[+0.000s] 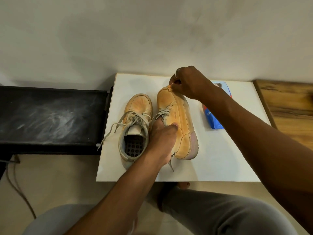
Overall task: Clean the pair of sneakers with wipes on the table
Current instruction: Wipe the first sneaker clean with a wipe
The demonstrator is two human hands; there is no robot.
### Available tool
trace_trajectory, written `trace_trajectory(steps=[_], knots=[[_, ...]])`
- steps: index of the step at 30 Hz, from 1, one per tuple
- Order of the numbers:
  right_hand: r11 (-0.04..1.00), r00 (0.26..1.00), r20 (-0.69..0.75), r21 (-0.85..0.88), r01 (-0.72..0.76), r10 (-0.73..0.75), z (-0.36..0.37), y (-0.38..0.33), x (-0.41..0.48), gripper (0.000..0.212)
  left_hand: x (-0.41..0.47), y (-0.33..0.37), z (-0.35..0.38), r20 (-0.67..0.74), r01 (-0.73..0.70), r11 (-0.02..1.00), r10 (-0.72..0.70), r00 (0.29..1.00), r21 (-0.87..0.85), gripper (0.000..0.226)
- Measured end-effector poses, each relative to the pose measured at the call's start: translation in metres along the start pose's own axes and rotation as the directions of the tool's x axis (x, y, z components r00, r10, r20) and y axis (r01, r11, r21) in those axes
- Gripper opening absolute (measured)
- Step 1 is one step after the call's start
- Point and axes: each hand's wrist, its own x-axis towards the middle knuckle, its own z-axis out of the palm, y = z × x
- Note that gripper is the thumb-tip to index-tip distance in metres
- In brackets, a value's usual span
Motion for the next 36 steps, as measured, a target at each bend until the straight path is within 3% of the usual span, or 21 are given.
trace_trajectory(steps=[14,26,36], knots=[[0.999,0.999,0.020,-0.038,0.036,-0.036,-0.002,0.006,-0.038,0.022,-0.002,0.001,0.000,0.010,0.006,0.999,-0.006,1.000,-0.044,0.048],[1.000,0.989,-0.148,-0.020,0.002,-0.005,0.023,-0.010,-0.005,0.024,-0.002,0.001,0.001,-0.002,-0.021,1.000,0.021,1.000,-0.017,0.050],[0.992,0.992,-0.029,0.001,-0.127,0.127,0.005,0.000,-0.011,0.024,-0.005,0.004,0.001,-0.016,-0.005,0.999,0.004,1.000,-0.052,0.048]])
